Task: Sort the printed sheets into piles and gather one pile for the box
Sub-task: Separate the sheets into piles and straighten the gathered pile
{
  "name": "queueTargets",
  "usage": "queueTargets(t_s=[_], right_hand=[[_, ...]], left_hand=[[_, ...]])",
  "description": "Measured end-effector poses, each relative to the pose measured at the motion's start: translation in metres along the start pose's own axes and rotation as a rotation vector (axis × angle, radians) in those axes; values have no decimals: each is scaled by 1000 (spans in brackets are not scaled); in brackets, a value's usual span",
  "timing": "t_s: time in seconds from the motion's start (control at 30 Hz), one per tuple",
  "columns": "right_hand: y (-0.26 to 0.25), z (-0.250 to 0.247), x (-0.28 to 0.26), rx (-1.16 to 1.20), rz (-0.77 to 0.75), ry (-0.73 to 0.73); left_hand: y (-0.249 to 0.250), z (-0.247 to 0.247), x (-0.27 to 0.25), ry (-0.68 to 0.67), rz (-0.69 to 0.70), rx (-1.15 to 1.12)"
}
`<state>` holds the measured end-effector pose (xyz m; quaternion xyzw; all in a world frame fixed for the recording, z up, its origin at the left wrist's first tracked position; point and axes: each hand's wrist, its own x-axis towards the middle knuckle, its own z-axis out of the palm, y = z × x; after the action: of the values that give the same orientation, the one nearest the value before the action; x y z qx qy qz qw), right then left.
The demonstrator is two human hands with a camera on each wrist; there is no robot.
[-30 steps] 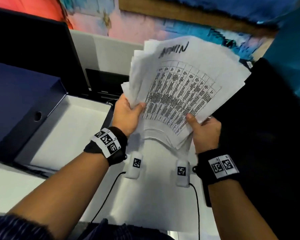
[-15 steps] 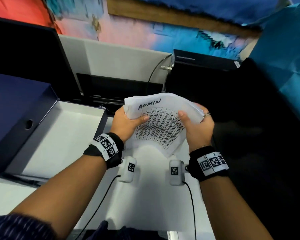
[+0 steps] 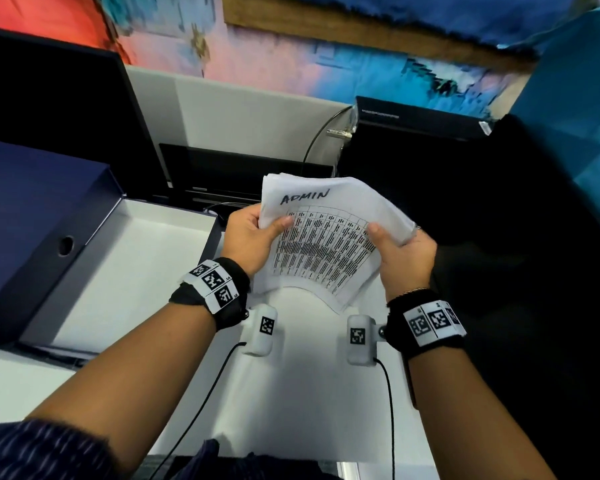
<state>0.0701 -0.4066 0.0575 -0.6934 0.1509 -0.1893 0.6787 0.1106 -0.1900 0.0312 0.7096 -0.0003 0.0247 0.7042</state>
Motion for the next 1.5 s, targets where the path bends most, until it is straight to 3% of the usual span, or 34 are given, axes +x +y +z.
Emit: queueTargets(t_s=[0.13, 0.23, 0.37, 0.53, 0.67, 0.77, 0.83, 1.0, 1.07, 1.23, 1.37, 1.5], right_hand=[[1, -9, 2, 46, -35, -1], [21, -5, -5, -86, 154, -85], [21, -1, -4, -20, 164, 0], [29, -7, -14, -60, 211, -48], [25, -5, -12, -48, 111, -62], [31, -7, -19, -116, 130, -99], [32, -9, -22, -138, 133, -83], [17, 1, -19, -24, 78, -9], [9, 5, -22, 30, 32, 4], [-17, 23, -27, 79, -130, 102], [-21, 21, -28, 95, -151, 169], [-22, 23, -29, 80, -163, 179]], left_hand=[[3, -3, -3, -18, -2, -129], [-4, 3, -11, -88, -48, -15], [3, 14, -16, -19, -18, -87], [-7, 7, -18, 36, -41, -13], [7, 6, -15, 80, 25, -52], [6, 6, -20, 12, 31, 3], [12, 9, -25, 37, 42, -20], [41, 22, -12, 326, 163, -143], [43, 24, -4, 378, 159, -139], [42, 20, 2, 383, 199, -80], [41, 25, 2, 406, 207, -100], [40, 23, 5, 340, 219, -106]])
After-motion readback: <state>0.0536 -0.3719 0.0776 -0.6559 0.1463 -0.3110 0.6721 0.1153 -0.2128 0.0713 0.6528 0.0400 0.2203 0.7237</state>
